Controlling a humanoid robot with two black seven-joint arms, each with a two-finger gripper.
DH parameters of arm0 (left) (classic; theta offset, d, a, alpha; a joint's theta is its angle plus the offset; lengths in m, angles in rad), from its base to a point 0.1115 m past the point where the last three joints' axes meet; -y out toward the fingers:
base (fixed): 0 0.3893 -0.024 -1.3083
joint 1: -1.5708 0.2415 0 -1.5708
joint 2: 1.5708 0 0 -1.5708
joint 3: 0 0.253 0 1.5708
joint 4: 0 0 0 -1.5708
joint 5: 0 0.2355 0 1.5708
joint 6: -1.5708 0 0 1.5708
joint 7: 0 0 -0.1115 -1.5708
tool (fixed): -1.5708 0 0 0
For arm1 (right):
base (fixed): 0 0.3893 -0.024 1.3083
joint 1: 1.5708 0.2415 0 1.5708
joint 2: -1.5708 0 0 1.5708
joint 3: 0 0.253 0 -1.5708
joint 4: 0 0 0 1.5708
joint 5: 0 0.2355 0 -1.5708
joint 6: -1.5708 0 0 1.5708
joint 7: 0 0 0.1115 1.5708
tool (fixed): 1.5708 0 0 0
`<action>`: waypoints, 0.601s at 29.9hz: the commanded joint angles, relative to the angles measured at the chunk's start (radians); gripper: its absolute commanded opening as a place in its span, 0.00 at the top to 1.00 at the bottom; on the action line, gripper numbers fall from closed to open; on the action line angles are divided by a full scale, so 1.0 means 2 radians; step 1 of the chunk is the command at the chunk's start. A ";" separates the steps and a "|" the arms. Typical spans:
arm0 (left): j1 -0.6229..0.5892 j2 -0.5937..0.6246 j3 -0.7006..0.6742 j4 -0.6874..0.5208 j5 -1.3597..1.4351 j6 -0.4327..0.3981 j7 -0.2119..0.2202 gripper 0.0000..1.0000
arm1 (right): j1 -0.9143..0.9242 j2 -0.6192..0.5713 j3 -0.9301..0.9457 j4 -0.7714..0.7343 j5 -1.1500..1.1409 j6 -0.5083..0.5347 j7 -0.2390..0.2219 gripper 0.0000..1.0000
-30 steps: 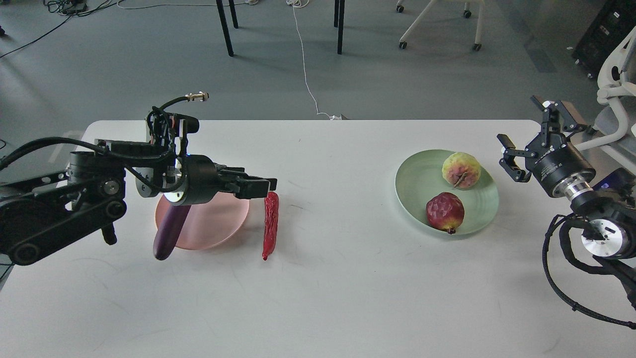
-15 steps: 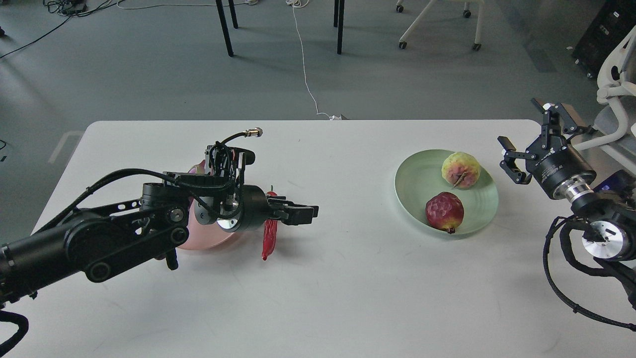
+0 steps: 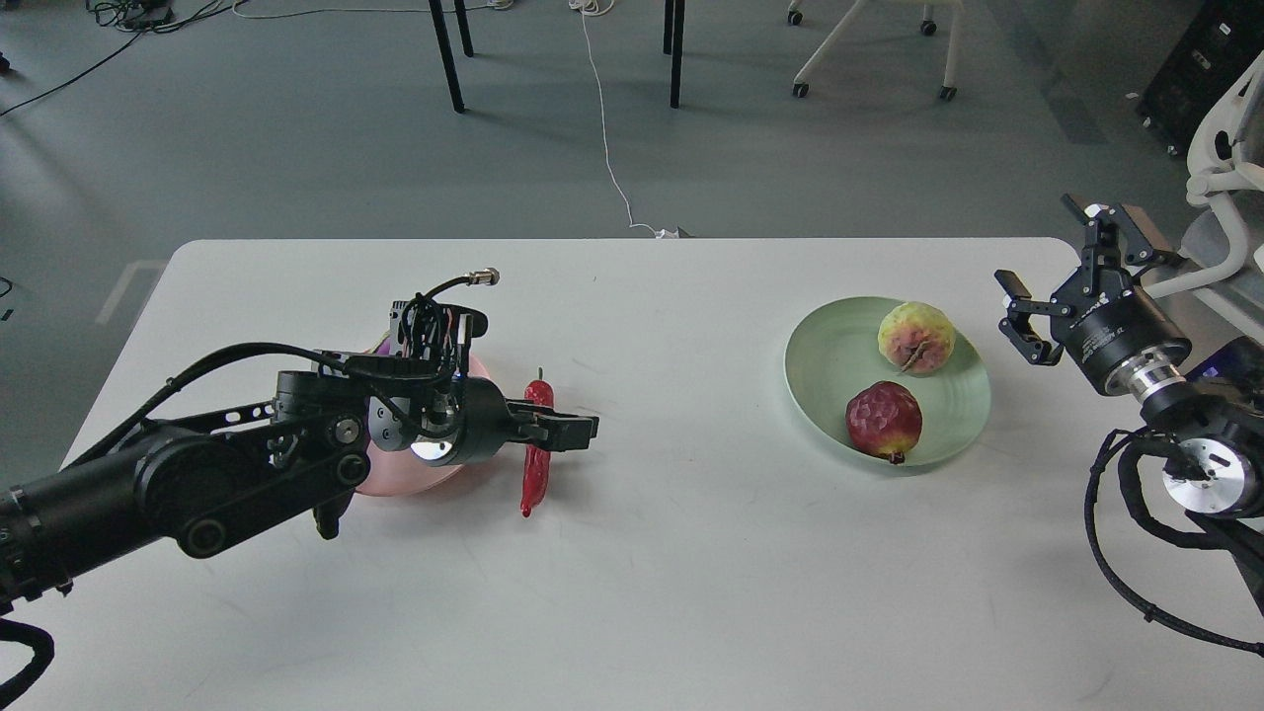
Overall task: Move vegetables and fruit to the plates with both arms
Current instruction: 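Move the left gripper to the red chili pepper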
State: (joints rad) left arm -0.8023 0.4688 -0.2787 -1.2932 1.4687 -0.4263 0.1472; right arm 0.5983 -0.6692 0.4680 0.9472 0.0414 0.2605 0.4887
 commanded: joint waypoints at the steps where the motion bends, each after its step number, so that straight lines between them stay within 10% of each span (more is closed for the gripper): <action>1: 0.000 0.002 0.004 0.002 0.000 0.000 -0.001 0.10 | 0.000 0.000 0.001 0.000 0.000 0.000 0.000 0.02; 18: 0.015 0.001 0.005 0.015 0.001 -0.001 -0.002 0.21 | -0.002 -0.001 0.001 0.000 0.000 0.000 0.000 0.02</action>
State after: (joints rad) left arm -0.7738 0.4695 -0.2689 -1.2630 1.4713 -0.4252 0.1457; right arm 0.5952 -0.6704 0.4695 0.9464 0.0414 0.2605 0.4887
